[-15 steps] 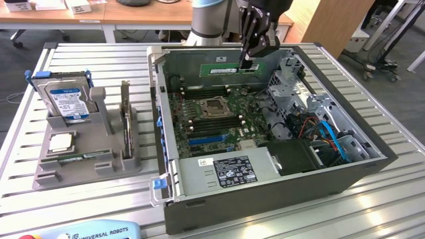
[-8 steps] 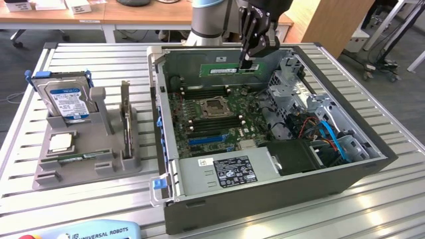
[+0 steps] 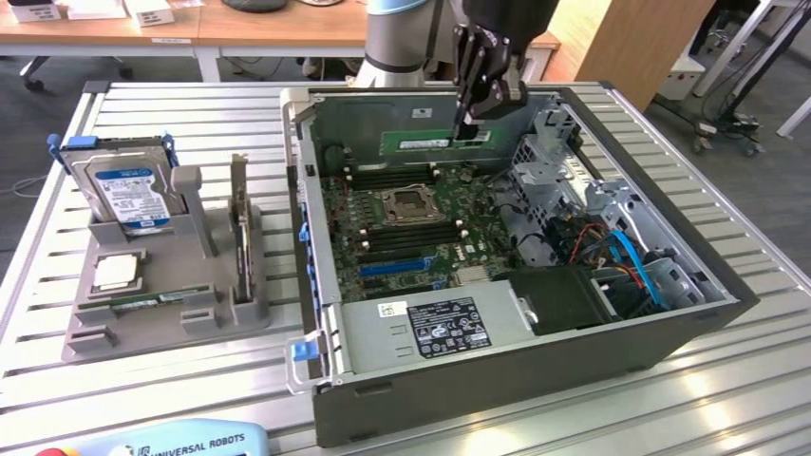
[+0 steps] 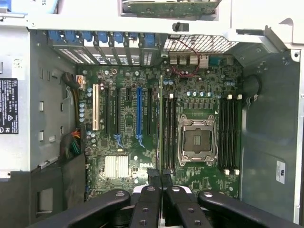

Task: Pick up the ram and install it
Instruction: 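Pick up the ram and move it above insertion slot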

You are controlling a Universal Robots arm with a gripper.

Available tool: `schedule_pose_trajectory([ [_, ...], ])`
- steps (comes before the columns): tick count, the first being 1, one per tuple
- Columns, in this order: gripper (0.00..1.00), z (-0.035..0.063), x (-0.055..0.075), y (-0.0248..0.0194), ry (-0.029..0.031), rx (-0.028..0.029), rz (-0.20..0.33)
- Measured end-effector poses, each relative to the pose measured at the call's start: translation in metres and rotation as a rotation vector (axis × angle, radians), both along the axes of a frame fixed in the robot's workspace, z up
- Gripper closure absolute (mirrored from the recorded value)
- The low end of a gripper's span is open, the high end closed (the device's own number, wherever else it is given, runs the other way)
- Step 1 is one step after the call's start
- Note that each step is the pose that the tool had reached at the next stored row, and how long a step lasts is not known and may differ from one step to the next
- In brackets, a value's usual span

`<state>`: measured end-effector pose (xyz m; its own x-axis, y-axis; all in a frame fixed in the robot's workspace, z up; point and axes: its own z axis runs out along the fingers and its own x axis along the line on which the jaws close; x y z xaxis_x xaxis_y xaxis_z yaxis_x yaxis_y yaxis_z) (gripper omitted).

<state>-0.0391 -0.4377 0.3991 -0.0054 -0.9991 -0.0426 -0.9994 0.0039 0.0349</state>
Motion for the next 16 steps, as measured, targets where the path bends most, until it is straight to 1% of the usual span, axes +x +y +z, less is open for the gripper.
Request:
schedule_pose_trajectory([
  [4,0.88,-0.0073,0.0,0.0007,-0.0001,0.0002,0.0],
  [13,0.88,-0.0234,0.0,0.0009,-0.0001,0.0,0.0],
  [16,0.88,-0.0235,0.0,0.0009,0.0001,-0.0002,0.0],
])
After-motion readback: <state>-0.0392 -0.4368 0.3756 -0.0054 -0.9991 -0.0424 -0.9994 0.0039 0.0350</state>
